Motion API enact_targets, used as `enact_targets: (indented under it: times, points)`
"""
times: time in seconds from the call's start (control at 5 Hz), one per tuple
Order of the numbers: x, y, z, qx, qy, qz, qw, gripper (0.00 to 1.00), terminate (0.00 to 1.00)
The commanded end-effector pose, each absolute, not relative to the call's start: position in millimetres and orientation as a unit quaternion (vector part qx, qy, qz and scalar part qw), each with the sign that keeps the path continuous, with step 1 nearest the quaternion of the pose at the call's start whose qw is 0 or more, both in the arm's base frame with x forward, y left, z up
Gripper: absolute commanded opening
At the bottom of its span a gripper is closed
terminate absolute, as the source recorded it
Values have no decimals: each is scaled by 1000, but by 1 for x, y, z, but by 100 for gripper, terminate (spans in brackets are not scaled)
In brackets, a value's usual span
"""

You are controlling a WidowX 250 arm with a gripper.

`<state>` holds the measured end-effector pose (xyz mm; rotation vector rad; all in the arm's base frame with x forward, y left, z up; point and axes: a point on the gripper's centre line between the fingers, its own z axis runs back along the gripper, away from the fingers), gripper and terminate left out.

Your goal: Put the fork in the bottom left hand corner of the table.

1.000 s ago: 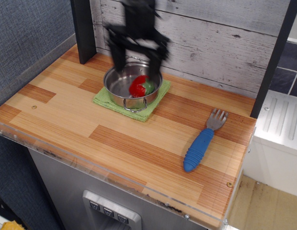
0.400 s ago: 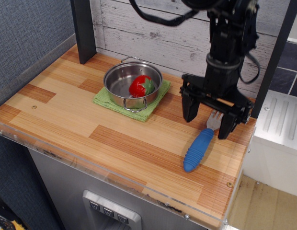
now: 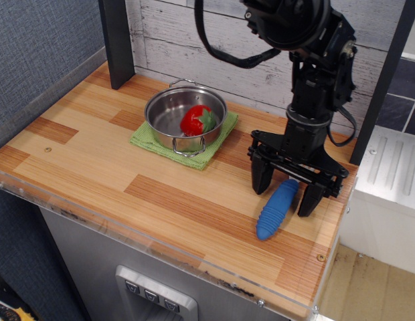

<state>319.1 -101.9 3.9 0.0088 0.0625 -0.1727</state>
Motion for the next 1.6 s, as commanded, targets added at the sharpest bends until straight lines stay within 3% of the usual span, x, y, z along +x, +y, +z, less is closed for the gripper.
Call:
enact_targets:
  times: [0.0, 0.2, 0.4, 0.6, 0.8, 1.0, 1.4]
  points:
    - [314, -111, 11, 15, 24, -137, 990, 0, 0]
    - [327, -108, 48, 2, -22, -167, 986, 0, 0]
    - [333, -66, 97, 32, -59, -167, 984, 0, 0]
    - [316, -22, 118, 80, -57, -145, 985, 0, 0]
    - [288, 24, 108, 96, -9, -94, 991, 0, 0]
    - [271, 73, 97, 84, 15, -60, 995, 0, 0]
    - [255, 171, 78, 45, 4, -8, 999, 0, 0]
